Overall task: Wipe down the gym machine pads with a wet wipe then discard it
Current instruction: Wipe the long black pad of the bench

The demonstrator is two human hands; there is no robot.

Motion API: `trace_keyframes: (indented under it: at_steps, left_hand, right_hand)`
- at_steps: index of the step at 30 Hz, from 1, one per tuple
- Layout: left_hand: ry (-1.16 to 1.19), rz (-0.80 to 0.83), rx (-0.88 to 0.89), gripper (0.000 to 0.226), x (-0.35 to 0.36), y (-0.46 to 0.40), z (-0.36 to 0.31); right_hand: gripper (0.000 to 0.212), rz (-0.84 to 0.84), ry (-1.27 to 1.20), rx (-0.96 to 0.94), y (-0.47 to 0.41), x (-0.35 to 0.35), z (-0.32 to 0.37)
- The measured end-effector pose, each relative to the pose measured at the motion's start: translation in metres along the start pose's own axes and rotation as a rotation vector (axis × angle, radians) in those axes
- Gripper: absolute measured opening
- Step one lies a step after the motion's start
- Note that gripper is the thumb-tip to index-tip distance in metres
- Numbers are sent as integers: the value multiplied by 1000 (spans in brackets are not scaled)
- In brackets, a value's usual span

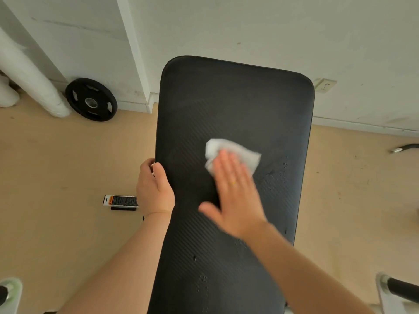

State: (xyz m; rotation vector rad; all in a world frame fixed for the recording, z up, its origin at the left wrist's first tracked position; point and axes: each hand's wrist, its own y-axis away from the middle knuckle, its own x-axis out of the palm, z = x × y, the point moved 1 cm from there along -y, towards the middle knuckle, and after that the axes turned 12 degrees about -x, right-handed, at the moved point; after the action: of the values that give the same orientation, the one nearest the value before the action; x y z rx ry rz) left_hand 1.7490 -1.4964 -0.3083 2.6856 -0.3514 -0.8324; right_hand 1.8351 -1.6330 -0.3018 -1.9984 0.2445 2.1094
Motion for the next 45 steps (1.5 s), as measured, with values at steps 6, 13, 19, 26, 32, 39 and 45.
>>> trace_keyframes:
  at_steps: [6, 13, 19, 26, 32, 39, 45]
  left_hand:
    - [-35, -30, 35, 59, 2, -2, 1]
    - [-49, -20, 20, 47, 2, -2, 6]
    - [-94, -17, 6, 41, 1, -2, 4]
    - [-105, -31, -44, 41, 0, 2, -1]
    - [-111, -57, -25, 40, 2, 1, 1]
    - [-110, -65, -42, 41, 2, 4, -4]
    - [-116, -82, -36, 42, 4, 5, -3]
  right_hand:
    - [85, -9, 34, -112, 3, 17, 14]
    - [87, -95, 7, 281, -34, -29, -61]
    - [88, 38, 32, 46, 15, -3, -16]
    - [80, 22, 49, 11, 32, 4, -25]
    - [77, -86, -33, 302, 14, -24, -101]
    - [71, 61, -15, 20, 80, 11, -28]
    - [74, -56, -28, 109, 71, -3, -71]
